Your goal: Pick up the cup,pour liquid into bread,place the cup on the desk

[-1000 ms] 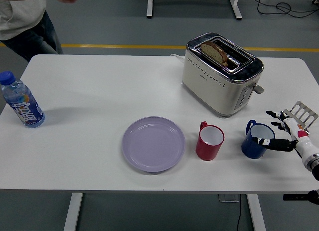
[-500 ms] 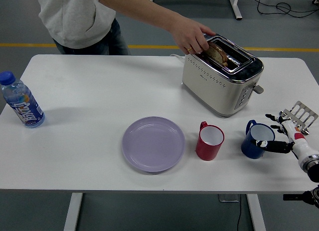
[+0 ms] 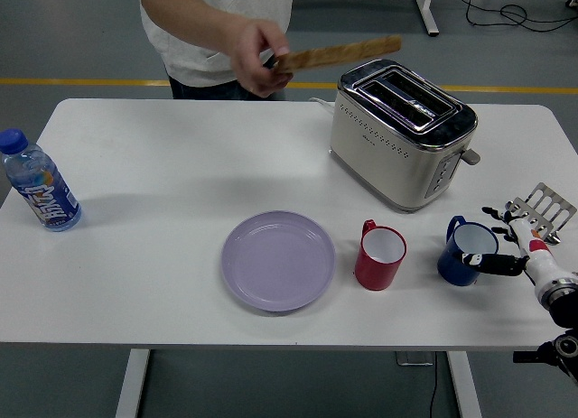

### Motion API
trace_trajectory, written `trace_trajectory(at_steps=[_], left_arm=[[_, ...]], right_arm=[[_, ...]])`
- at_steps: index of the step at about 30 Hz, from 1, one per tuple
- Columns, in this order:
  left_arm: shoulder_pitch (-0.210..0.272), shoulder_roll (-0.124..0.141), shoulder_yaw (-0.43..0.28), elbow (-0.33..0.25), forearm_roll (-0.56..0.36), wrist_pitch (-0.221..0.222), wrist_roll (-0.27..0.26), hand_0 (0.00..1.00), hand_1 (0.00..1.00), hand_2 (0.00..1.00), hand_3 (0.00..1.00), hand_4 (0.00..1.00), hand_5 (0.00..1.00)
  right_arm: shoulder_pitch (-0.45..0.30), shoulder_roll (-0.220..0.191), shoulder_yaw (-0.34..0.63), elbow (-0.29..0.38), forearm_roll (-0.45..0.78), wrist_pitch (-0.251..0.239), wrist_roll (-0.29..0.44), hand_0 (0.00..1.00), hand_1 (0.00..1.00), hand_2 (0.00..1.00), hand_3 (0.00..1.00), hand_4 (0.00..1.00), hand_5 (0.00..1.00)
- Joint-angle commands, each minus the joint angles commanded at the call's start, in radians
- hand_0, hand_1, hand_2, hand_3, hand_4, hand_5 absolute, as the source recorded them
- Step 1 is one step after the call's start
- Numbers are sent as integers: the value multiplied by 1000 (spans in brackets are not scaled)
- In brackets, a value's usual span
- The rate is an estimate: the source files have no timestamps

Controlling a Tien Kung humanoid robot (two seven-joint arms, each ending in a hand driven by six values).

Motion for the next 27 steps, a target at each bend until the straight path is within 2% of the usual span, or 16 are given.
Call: trace_trajectory(at_steps=[27], left_arm=[[-2, 3, -1, 1, 0, 1, 0, 705, 724, 734, 579, 279, 998]], right_arm=[[14, 16, -20, -15, -21, -34, -38, 917, 849, 942, 883, 961, 160]])
